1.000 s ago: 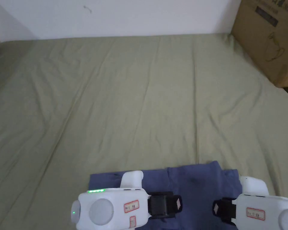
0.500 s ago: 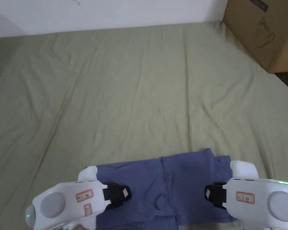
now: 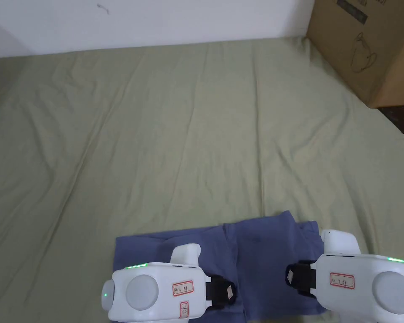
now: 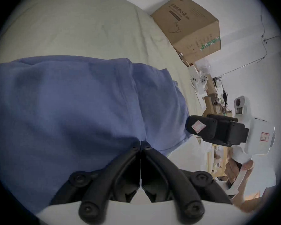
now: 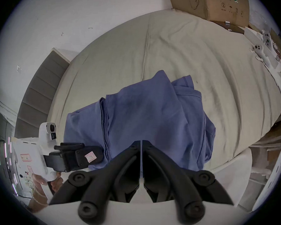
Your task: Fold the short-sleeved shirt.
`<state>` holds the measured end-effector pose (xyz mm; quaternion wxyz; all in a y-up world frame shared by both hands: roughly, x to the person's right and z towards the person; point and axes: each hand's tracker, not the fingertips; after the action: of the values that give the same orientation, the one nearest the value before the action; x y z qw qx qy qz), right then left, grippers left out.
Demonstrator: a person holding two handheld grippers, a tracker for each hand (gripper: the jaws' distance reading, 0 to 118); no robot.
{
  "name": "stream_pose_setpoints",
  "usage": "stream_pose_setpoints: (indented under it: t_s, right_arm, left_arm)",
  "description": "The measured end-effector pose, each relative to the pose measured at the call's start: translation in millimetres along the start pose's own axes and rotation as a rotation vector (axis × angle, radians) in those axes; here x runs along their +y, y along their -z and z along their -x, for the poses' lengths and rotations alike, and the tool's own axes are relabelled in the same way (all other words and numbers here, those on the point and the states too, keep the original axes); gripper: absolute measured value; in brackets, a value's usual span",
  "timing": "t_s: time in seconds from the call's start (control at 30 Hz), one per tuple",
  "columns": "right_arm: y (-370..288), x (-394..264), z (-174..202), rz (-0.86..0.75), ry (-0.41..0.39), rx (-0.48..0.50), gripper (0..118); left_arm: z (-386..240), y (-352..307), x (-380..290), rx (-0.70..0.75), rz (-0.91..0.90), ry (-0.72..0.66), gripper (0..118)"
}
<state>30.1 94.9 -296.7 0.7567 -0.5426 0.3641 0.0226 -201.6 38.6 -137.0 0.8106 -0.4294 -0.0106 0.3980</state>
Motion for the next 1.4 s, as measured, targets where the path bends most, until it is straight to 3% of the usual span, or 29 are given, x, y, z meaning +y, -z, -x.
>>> stream_pose_setpoints:
  t_s: [0.2, 0.3, 0.53, 0.6, 0.7, 0.73, 0.77, 0.83, 0.93, 0.97, 1.0, 1.03, 1.07, 1.13, 1.23, 1.33, 1.4]
  right_arm:
    - [-0.1, 6.2, 9.8, -0.003, -0.026, 0.02, 2]
    - [-2.0, 11.4, 14.4, -0.013, -0.046, 0.02, 2]
    - [6.6, 14.3, 24.2, -0.001, -0.056, 0.022, 2]
    - [10.8, 13.4, 30.0, 0.008, -0.067, 0.021, 2]
    - [16.6, 12.3, 39.5, 0.026, -0.078, 0.023, 2]
    - [18.6, 12.8, 42.2, 0.035, -0.074, 0.033, 2]
    - [19.9, 13.4, 44.9, 0.044, -0.072, 0.048, 2]
    - [21.5, 15.1, 53.1, 0.048, -0.091, 0.048, 2]
    - [23.3, 17.2, 64.6, 0.049, -0.147, 0.015, 2]
    - [23.6, 18.5, 67.4, 0.051, -0.15, 0.018, 2]
    - [23.7, 19.6, 69.4, 0.054, -0.153, 0.021, 2]
    - [23.5, 20.6, 71.6, 0.057, -0.155, 0.025, 2]
    - [23.3, 21.0, 73.4, 0.057, -0.157, 0.026, 2]
    - [23.8, 22.3, 77.5, 0.057, -0.164, 0.027, 2]
    - [25.5, 23.5, 84.3, 0.064, -0.182, 0.021, 2]
    - [28.7, 25.7, 88.1, 0.068, -0.183, 0.026, 2]
    - [31.7, 27.6, 90.5, 0.073, -0.179, 0.029, 2]
  left_arm:
    - [2.8, -24.0, -1.1, -0.075, 0.012, 0.02, 0]
    - [30.9, -69.0, 6.7, -0.121, -0.112, -0.079, 0]
    - [140.1, -165.2, -12.3, -0.056, -0.326, -0.325, 1]
    - [163.1, -171.8, -23.6, -0.087, -0.314, -0.387, 17]
    - [186.5, -160.9, -38.5, -0.168, -0.292, -0.487, 87]
    - [191.9, -153.5, -43.3, -0.203, -0.291, -0.525, 101]
    - [194.5, -146.2, -47.6, -0.246, -0.288, -0.546, 102]
    - [196.5, -132.5, -51.4, -0.379, -0.32, -0.583, 102]
    - [195.1, -108.6, -46.7, -0.429, -0.304, -0.612, 99]
    - [193.7, -103.4, -42.6, -0.436, -0.295, -0.61, 93]
    - [191.8, -100.5, -36.8, -0.443, -0.274, -0.599, 74]
    - [188.6, -100.8, -30.3, -0.409, -0.247, -0.581, 26]
    - [189.0, -101.2, -25.2, -0.342, -0.217, -0.544, 9]
    - [191.8, -101.7, -17.6, -0.184, -0.182, -0.482, 9]
    - [190.4, -115.5, -22.3, -0.312, -0.182, -0.495, 9]
    - [203.1, -142.8, -14.4, -0.239, -0.219, -0.423, 9]
    - [224.3, -162.8, -13.9, -0.241, -0.254, -0.485, 9]
